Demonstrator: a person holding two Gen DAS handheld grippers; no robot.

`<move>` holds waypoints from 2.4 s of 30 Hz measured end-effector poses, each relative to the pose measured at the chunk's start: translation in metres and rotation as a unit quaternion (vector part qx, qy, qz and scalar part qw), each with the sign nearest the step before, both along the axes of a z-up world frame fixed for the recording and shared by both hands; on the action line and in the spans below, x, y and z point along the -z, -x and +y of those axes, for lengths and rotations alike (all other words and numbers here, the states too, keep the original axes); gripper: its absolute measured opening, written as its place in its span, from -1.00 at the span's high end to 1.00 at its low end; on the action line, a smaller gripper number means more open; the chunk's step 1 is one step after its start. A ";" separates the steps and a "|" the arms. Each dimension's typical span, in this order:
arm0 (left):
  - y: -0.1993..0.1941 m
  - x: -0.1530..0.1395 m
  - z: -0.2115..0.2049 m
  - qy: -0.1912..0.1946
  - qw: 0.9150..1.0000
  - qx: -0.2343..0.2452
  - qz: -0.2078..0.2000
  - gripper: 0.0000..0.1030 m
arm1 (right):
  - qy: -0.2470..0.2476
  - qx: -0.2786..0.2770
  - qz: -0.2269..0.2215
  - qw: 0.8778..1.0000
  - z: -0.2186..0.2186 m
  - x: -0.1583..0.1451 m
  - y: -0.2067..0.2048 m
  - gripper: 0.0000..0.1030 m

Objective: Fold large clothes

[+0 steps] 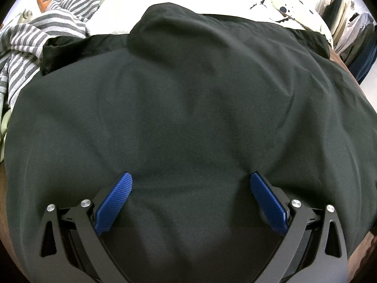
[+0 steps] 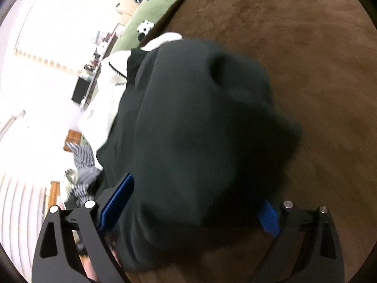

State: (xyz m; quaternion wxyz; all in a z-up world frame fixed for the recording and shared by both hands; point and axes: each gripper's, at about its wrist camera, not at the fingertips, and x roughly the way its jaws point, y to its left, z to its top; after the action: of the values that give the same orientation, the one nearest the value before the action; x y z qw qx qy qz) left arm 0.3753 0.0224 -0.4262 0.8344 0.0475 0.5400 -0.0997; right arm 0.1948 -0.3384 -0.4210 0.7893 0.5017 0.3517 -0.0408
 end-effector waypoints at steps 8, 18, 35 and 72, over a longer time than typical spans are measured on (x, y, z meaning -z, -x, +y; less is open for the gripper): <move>0.007 0.001 0.003 -0.001 1.000 -0.002 -0.003 -0.90 | 0.005 0.010 0.014 1.000 -0.008 0.008 -0.013 -0.46; 0.008 0.002 0.000 -0.009 1.000 -0.003 -0.004 -0.90 | -0.006 -0.010 -0.012 1.000 -0.010 -0.006 -0.005 0.85; 0.037 -0.008 -0.054 -0.010 0.998 0.005 0.066 -0.89 | 0.047 -0.009 -0.022 0.999 -0.048 -0.088 0.047 0.89; 0.078 0.005 -0.064 -0.007 0.999 -0.033 -0.002 -0.89 | 0.309 -0.283 -0.085 0.904 0.156 -0.214 -0.019 0.88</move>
State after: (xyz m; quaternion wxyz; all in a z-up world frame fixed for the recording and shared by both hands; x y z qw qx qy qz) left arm 0.2969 -0.0421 -0.4317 0.8377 0.0355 0.5407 -0.0686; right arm 0.2135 -0.1829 -0.2070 0.9099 0.1141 0.3802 0.1203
